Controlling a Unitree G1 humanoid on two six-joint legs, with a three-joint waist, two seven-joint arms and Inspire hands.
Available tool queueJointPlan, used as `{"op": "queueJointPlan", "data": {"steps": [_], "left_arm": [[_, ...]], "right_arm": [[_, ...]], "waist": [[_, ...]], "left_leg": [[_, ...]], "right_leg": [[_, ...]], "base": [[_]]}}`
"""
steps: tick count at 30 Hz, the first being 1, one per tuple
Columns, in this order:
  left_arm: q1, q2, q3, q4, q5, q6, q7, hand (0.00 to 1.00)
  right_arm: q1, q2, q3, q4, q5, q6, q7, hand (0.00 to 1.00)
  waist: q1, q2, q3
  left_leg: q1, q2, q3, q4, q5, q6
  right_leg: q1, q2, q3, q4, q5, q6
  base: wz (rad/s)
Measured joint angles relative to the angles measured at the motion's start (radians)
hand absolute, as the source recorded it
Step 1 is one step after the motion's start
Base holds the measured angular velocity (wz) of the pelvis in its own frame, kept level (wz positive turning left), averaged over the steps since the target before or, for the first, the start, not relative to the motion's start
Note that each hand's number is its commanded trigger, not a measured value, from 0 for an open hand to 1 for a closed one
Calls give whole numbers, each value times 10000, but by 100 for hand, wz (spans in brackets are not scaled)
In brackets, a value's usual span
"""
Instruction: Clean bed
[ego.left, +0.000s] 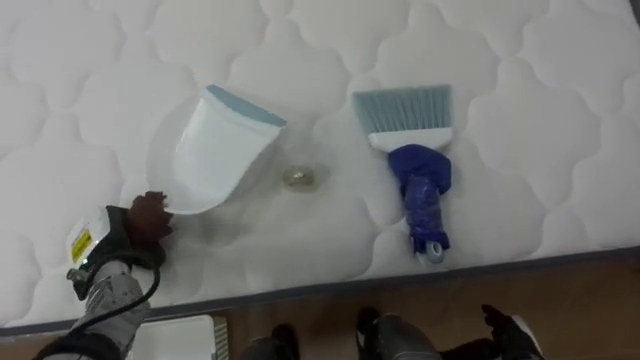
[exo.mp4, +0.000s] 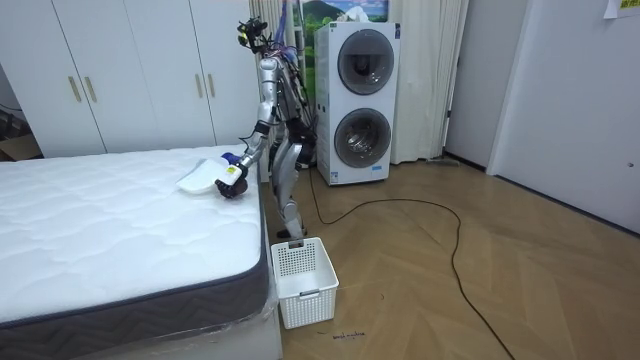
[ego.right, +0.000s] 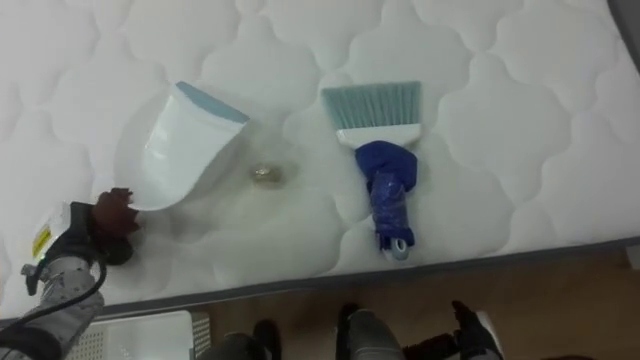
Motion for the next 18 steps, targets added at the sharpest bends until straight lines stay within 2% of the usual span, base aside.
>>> {"op": "queueJointPlan", "data": {"steps": [4, 9, 11, 15, 18], "left_arm": [[239, 213, -37, -307, 1347, -214, 70, 100], [404, 273, -281, -390, 1977, -382, 305, 100], [509, 358, -276, -392, 2469, -582, 438, 100], [590, 587, -288, -420, 3059, -809, 587, 100], [694, 772, -297, -447, 3240, -945, 1035, 100]], "right_arm": [[-23, -15, -526, 33, 171, -97, 66, 0], [29, -89, -827, 29, 611, -194, 192, 0], [12, -96, -1188, 35, 684, -233, 222, 0], [-34, -127, -1608, 22, 883, -367, 214, 0], [-133, -229, -1731, 23, 909, -418, 209, 0]], "waist": [[-5, 112, 14], [-3, 404, 21], [7, 498, 13], [-12, 513, 11], [-6, 515, 9]], "left_leg": [[-6, 43, 20, 28, 0, 1], [-27, 34, 24, 14, -1, 5], [-29, 44, 56, -22, -2, 4], [-30, 61, 69, -89, 0, 2], [-14, 39, 81, -166, 0, 4]], "right_leg": [[116, 17, -127, -82, 36, -16], [93, 2, -144, -101, 42, -11], [59, 13, -94, -114, 41, -13], [55, 33, -98, -199, 52, -25], [62, 29, -81, -266, 65, -9]], "base": [[7], [0], [-3], [0], [0]]}}
